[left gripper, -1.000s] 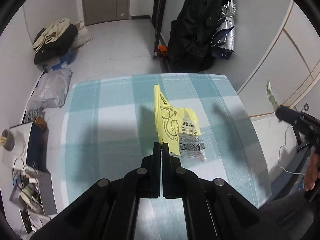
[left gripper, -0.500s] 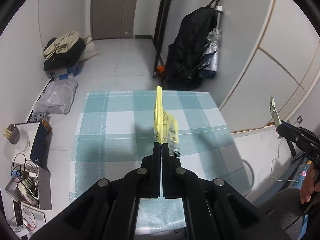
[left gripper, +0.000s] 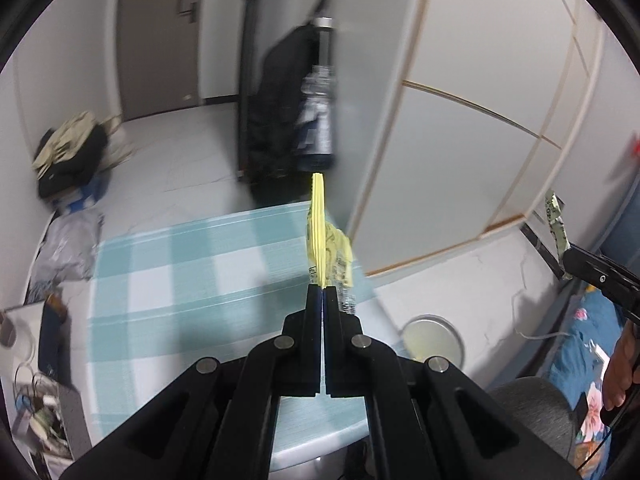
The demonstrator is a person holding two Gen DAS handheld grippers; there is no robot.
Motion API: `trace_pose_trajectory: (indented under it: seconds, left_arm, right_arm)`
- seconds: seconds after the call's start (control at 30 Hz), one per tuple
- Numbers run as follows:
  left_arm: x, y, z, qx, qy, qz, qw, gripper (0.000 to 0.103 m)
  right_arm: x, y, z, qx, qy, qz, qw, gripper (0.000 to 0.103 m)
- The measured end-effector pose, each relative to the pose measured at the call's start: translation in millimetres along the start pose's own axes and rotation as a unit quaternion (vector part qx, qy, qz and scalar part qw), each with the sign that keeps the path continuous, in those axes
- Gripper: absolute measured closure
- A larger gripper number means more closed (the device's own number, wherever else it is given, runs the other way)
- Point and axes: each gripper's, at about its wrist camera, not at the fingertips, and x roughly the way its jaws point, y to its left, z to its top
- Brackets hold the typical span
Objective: Collect trash
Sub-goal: 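Lift and carry the wrapper and yellow-clear bag over the bin with both tools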
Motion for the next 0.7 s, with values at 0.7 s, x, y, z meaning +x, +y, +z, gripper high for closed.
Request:
trace_pose_trajectory:
  seconds: [0.7]
  left_arm:
    - [120.5, -137.7, -6.3, 0.096, 0.099, -0.101, 0.9853, 0.103]
  right_arm:
    - [40.8, -169.3, -112.4, 0.193, 0.097, -0.097, 0.972, 0.086]
